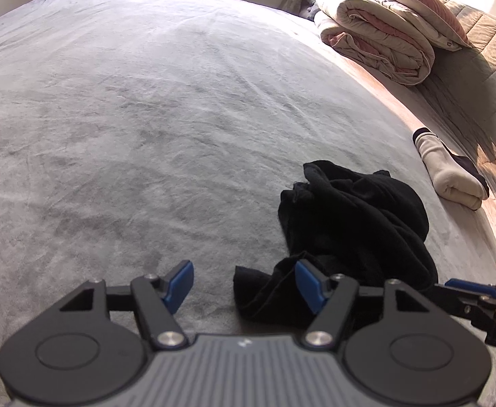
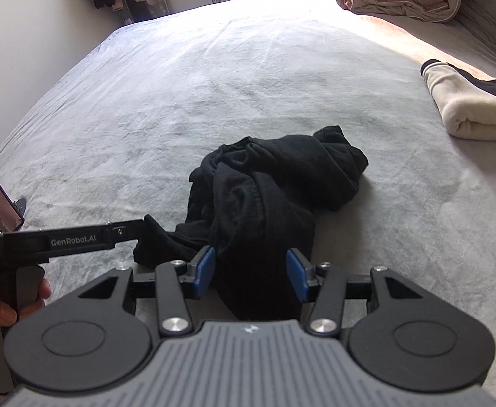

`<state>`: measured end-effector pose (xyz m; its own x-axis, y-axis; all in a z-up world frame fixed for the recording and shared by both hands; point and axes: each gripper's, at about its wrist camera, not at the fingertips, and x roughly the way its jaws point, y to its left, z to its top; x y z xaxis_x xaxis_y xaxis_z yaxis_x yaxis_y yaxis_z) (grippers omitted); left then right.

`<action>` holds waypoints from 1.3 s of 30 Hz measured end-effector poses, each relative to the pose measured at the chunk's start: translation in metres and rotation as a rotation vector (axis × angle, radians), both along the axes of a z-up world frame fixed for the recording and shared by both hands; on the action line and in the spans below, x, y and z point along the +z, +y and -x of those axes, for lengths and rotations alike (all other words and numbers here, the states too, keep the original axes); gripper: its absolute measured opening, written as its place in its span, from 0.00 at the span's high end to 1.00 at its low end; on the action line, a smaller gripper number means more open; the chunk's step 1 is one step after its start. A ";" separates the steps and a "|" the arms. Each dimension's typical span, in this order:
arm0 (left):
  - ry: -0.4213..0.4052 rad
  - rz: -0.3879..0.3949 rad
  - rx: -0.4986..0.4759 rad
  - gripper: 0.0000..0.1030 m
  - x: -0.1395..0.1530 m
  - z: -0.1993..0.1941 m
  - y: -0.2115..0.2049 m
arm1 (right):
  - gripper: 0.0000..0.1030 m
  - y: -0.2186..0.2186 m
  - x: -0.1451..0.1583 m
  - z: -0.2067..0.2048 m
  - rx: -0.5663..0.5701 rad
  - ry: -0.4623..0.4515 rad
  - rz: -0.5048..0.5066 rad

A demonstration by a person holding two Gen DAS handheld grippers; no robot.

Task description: Fold clothes

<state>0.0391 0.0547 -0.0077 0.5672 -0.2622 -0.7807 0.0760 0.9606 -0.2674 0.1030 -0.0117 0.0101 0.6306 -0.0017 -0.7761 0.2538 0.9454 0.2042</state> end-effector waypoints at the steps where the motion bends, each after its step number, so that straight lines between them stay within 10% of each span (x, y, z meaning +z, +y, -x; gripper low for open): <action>1: 0.004 0.002 0.002 0.37 -0.001 -0.001 0.001 | 0.50 0.001 0.001 -0.005 0.006 -0.008 0.001; 27: 0.062 0.027 0.007 0.38 -0.017 -0.021 0.015 | 0.50 0.017 -0.037 -0.109 0.096 0.035 0.128; 33: 0.055 0.029 -0.018 0.38 -0.019 -0.022 0.010 | 0.90 0.005 -0.033 -0.095 0.083 0.030 0.121; 39: 0.047 0.014 -0.016 0.38 -0.021 -0.018 0.005 | 0.92 -0.011 -0.012 -0.064 0.044 -0.006 0.082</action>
